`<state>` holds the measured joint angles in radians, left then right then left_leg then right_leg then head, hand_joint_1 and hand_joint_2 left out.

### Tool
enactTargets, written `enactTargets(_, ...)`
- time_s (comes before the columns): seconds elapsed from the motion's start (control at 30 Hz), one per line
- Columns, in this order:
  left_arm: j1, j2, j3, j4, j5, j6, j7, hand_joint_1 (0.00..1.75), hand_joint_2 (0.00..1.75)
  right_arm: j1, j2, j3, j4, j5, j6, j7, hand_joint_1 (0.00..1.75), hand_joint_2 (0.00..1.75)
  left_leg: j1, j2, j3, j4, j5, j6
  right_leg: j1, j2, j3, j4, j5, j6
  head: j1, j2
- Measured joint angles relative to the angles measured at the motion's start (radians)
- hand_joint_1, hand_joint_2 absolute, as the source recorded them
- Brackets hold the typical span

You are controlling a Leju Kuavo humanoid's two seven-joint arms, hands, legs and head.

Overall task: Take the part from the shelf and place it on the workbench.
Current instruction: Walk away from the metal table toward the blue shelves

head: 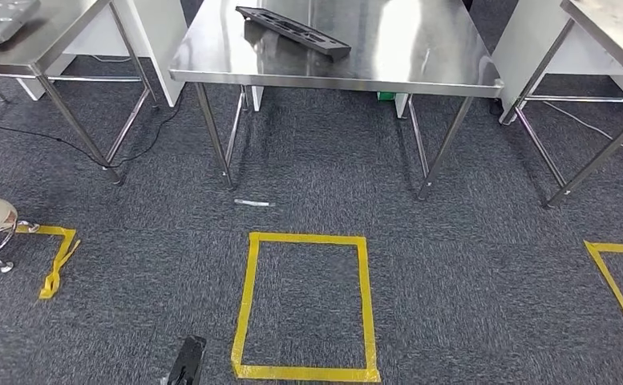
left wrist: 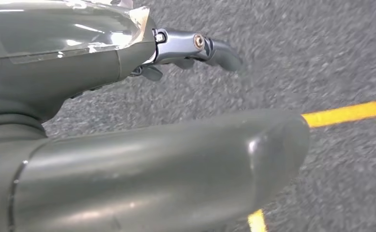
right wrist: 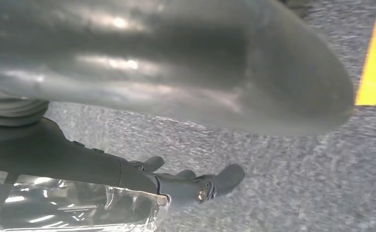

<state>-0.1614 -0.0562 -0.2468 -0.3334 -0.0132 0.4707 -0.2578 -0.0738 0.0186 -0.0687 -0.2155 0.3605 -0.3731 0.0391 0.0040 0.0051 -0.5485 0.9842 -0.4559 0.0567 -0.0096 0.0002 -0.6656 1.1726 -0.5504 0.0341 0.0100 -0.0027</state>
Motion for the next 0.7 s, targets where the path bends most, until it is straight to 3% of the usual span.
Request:
enactTargets(0.03, 0.001, 0.0, 0.0, 0.0, 0.001, 0.0, -0.001, 0.0, 0.0, 0.0, -0.001, 0.0, 0.0, 0.0, 0.0, 0.001, 0.0, 0.0, 0.0, 0.001, -0.015, 0.001, 0.012, 0.0, -0.002, 0.0, -0.012, 0.062, -0.033, 0.002, 0.001, 0.0)
enactTargets(0.07, 0.003, 0.0, 0.0, 0.0, 0.002, 0.0, -0.003, 0.0, 0.0, 0.0, -0.002, 0.0, 0.0, 0.0, 0.0, 0.002, 0.0, 0.0, 0.0, 0.003, -0.031, 0.002, 0.023, -0.002, -0.004, 0.0, -0.013, 0.103, -0.047, 0.008, 0.001, 0.0)
enactTargets(0.1, 0.004, 0.0, 0.0, 0.0, 0.002, 0.0, -0.004, 0.0, 0.0, 0.001, -0.003, 0.0, 0.0, -0.001, 0.0, 0.002, 0.0, 0.0, 0.001, 0.004, -0.047, 0.002, 0.035, -0.004, -0.007, 0.0, 0.004, 0.11, -0.044, 0.02, 0.002, 0.0)
enactTargets(0.13, 0.005, 0.0, 0.0, 0.0, 0.003, 0.0, -0.005, 0.0, 0.0, 0.001, -0.004, 0.0, 0.0, -0.002, -0.001, 0.001, 0.0, 0.0, 0.002, 0.005, -0.061, 0.003, 0.046, -0.008, -0.01, 0.0, 0.039, 0.078, -0.026, 0.033, 0.002, 0.0)
enactTargets(0.2, 0.005, 0.0, 0.0, 0.0, 0.004, 0.001, -0.006, 0.0, 0.0, -0.001, -0.007, 0.0, 0.0, -0.004, -0.004, -0.004, 0.0, 0.0, 0.004, 0.005, -0.086, 0.005, 0.068, -0.02, -0.017, 0.0, 0.151, -0.068, 0.005, 0.051, 0.003, 0.0)
enactTargets(0.23, 0.005, 0.0, 0.0, 0.0, 0.005, 0.002, -0.007, 0.0, 0.0, -0.003, -0.008, 0.0, 0.0, -0.005, -0.005, -0.006, 0.0, 0.0, 0.003, 0.005, -0.095, 0.006, 0.078, -0.026, -0.015, 0.002, 0.2, -0.139, 0.008, 0.05, 0.001, 0.0)
enactTargets(0.3, 0.005, 0.001, 0.0, 0.0, 0.006, 0.004, -0.008, 0.0, 0.0, -0.003, -0.009, 0.0, 0.0, -0.006, -0.007, -0.011, 0.0, 0.0, 0.001, 0.005, -0.102, 0.006, 0.099, -0.038, -0.01, 0.007, 0.241, -0.213, 0.001, 0.037, -0.001, 0.0)
enactTargets(0.37, 0.007, 0.001, 0.0, 0.001, 0.008, 0.006, -0.009, 0.0, 0.0, -0.001, -0.009, 0.0, 0.0, -0.007, -0.009, -0.015, 0.0, 0.0, 0.003, 0.004, -0.107, 0.004, 0.111, -0.05, -0.011, 0.007, 0.224, -0.212, 0.011, 0.018, -0.004, 0.0)
enactTargets(0.4, 0.008, 0.001, 0.0, 0.001, 0.01, 0.006, -0.009, 0.0, 0.0, -0.001, -0.009, 0.0, 0.001, -0.007, -0.01, -0.016, 0.0, 0.0, 0.006, 0.003, -0.112, 0.014, 0.095, -0.055, -0.013, 0.005, 0.216, -0.21, 0.019, 0.006, -0.006, 0.0)
enactTargets(0.43, 0.009, 0.002, 0.0, 0.002, 0.012, 0.006, -0.009, 0.0, 0.0, -0.001, -0.009, 0.0, 0.001, -0.008, -0.011, -0.017, 0.0, 0.0, 0.008, 0.002, -0.121, 0.04, 0.06, -0.059, -0.016, 0.002, 0.207, -0.21, 0.029, -0.006, -0.008, 0.0)
enactTargets(0.47, 0.009, 0.002, 0.0, 0.002, 0.013, 0.006, -0.009, 0.0, 0.0, -0.001, -0.01, 0.0, 0.001, -0.008, -0.011, -0.018, 0.0, 0.0, 0.01, 0.0, -0.135, 0.09, 0.006, -0.061, -0.017, 0.0, 0.196, -0.21, 0.041, -0.017, -0.009, 0.0)
enactTargets(0.53, 0.009, 0.002, 0.0, 0.003, 0.013, 0.006, -0.009, 0.0, 0.0, -0.001, -0.011, 0.0, 0.001, -0.009, -0.012, -0.02, 0.0, 0.0, 0.011, -0.002, -0.163, 0.225, -0.095, -0.065, -0.011, -0.003, 0.173, -0.208, 0.063, -0.028, -0.011, 0.0)
enactTargets(0.57, 0.009, 0.002, 0.0, 0.004, 0.013, 0.006, -0.01, 0.0, 0.0, -0.001, -0.011, 0.0, 0.001, -0.009, -0.012, -0.022, 0.0, 0.0, 0.012, -0.004, -0.169, 0.281, -0.115, -0.067, -0.008, -0.004, 0.159, -0.206, 0.075, -0.029, -0.011, 0.0)
enactTargets(0.6, 0.009, 0.002, 0.0, 0.004, 0.014, 0.006, -0.01, 0.0, 0.0, -0.001, -0.011, 0.0, 0.001, -0.009, -0.012, -0.023, 0.0, 0.0, 0.013, -0.004, -0.16, 0.307, -0.111, -0.067, -0.007, -0.005, 0.145, -0.203, 0.086, -0.027, -0.011, 0.0)
enactTargets(0.63, 0.009, 0.002, 0.0, 0.005, 0.014, 0.006, -0.01, 0.0, 0.0, -0.001, -0.012, 0.0, 0.001, -0.01, -0.012, -0.023, 0.0, 0.0, 0.014, -0.004, -0.133, 0.297, -0.091, -0.067, -0.006, -0.005, 0.13, -0.198, 0.095, -0.025, -0.012, 0.0)
enactTargets(0.7, 0.008, 0.002, 0.0, 0.005, 0.014, 0.006, -0.011, 0.0, 0.0, -0.001, -0.012, 0.0, 0.001, -0.014, -0.012, -0.024, 0.0, 0.0, 0.018, -0.005, -0.034, 0.18, -0.056, -0.066, -0.005, -0.005, 0.101, -0.184, 0.108, -0.016, -0.012, 0.0)
